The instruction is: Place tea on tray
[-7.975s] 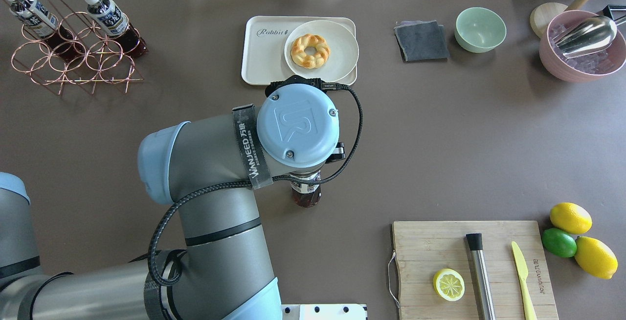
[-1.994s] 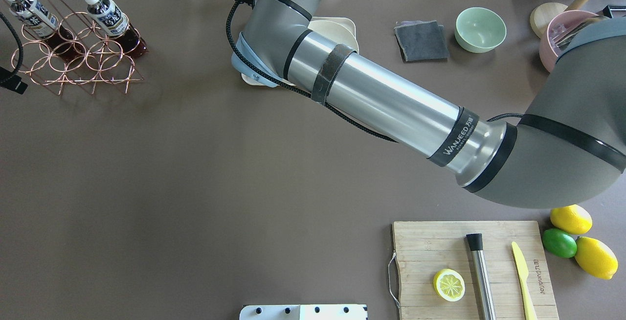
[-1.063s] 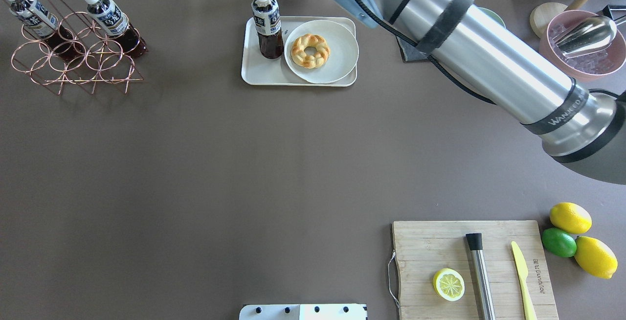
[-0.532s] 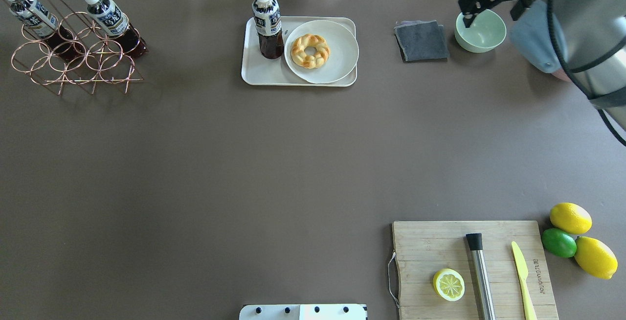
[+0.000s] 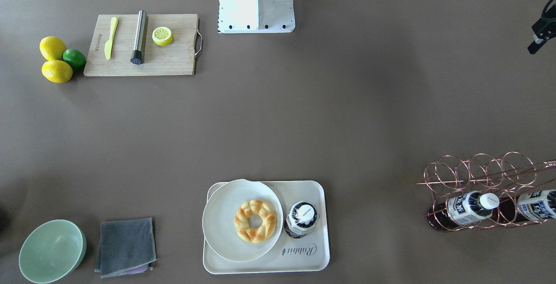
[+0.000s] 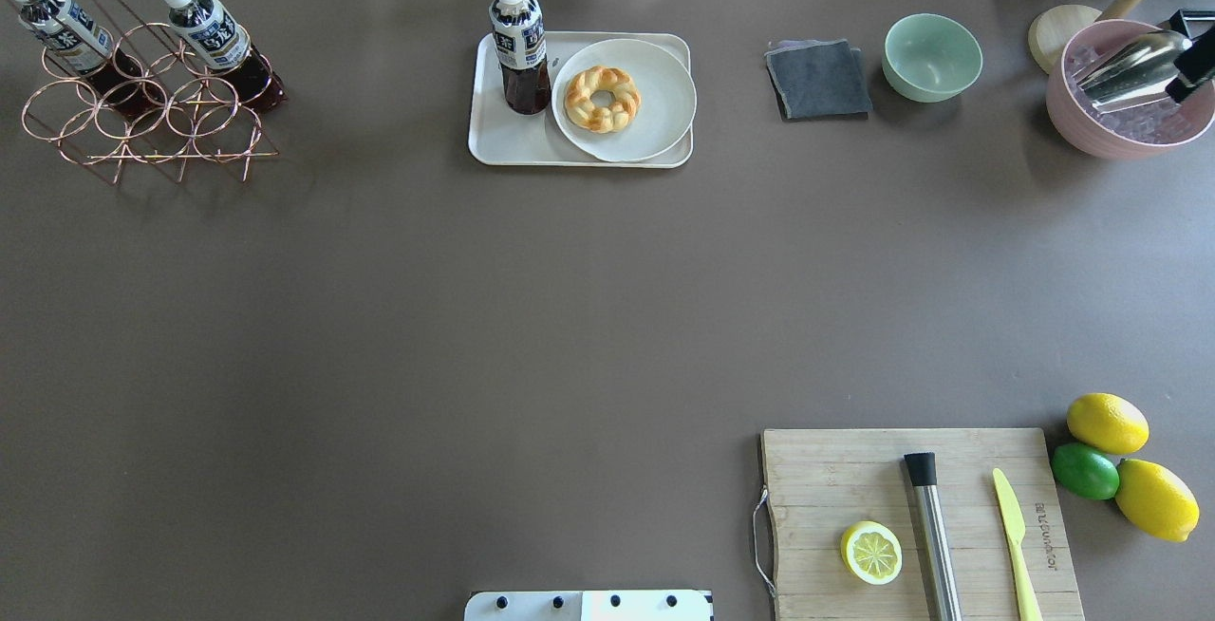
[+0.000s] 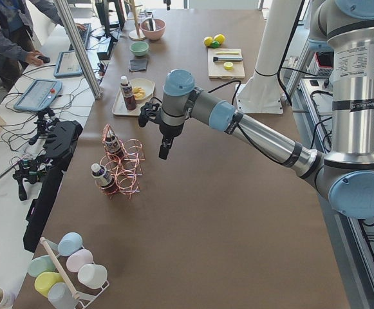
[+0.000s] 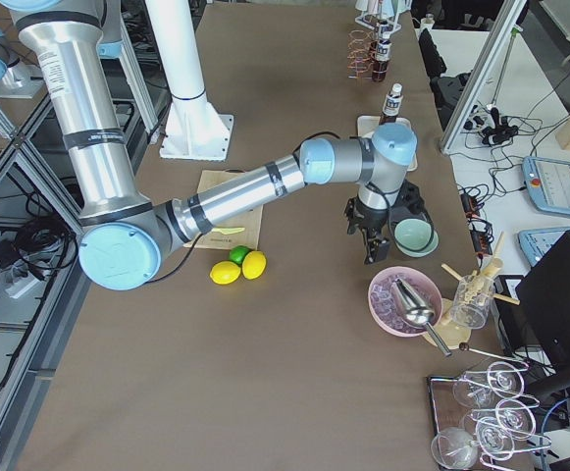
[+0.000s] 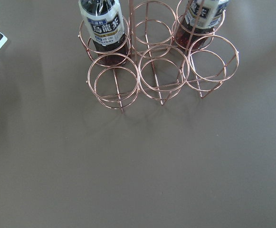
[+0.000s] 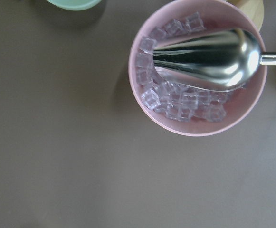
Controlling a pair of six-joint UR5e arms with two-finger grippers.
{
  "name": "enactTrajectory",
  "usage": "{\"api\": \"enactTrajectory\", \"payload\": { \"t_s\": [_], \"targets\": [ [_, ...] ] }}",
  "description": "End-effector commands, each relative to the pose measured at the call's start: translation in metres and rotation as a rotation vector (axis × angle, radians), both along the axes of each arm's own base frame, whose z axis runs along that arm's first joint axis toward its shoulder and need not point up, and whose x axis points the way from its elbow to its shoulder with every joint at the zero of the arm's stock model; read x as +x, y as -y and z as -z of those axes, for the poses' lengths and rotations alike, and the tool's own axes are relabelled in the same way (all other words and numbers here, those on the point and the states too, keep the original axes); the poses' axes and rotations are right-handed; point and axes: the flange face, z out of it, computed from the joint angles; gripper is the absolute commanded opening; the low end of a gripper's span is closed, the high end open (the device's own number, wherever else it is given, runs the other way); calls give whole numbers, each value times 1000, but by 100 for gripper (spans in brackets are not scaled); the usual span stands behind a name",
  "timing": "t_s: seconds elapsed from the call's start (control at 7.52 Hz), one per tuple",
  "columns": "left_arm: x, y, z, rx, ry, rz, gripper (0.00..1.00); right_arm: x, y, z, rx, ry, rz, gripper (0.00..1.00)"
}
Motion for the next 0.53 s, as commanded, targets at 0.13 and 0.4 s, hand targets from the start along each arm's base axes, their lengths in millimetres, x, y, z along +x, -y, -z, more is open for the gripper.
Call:
{"api": "enactTrajectory", "payload": {
  "t_s": [0.13, 0.4],
  "targets": [
    [-9, -11, -60, -28, 41, -80, 96, 86, -56, -126, 19, 23, -15, 100],
    [-35, -9, -96, -25, 62, -94, 96, 91, -54, -124, 21, 21, -29, 100]
  ]
}}
